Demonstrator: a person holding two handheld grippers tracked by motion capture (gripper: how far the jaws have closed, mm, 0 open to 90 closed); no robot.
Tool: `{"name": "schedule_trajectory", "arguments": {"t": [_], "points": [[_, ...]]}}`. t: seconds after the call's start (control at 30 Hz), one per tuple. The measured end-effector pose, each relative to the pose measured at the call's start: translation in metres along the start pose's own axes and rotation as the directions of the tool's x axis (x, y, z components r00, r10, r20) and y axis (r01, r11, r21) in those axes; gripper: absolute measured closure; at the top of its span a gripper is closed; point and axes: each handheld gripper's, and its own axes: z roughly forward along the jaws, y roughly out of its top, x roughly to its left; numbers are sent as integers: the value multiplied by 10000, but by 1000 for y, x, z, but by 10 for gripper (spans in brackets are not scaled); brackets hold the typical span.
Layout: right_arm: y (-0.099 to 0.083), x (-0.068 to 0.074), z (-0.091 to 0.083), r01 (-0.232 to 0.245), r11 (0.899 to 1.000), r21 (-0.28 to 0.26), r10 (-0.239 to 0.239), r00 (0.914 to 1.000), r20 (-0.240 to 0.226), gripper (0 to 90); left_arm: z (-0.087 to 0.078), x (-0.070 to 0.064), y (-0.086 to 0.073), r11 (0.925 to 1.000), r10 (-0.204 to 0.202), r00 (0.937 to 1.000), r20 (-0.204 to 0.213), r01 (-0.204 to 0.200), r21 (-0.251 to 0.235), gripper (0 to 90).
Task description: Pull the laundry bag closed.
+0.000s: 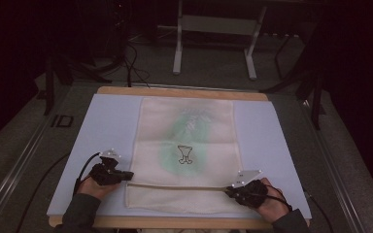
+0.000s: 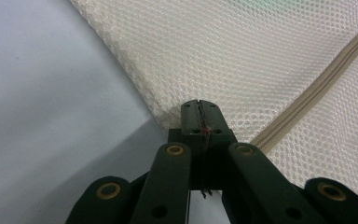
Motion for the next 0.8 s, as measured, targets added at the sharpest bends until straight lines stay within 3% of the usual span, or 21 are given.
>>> {"name": "schedule_trajectory", "arguments": {"t": [0.5, 0.63, 0.8], "points": [[-8, -8, -11, -213, 9997, -87, 211, 9997, -151, 822, 0, 0, 0, 10000, -2, 10000, -8, 2, 5, 899], [-12, -11, -16, -262, 9995, 197, 258, 9995, 168, 822, 0, 0, 0, 10000, 4, 10000, -11, -4, 13, 899], [-31, -23, -27, -838, 9965, 60, 837, 9962, 227, 822, 0, -1, 0, 10000, -4, 10000, -26, 4, 22, 900]]}}
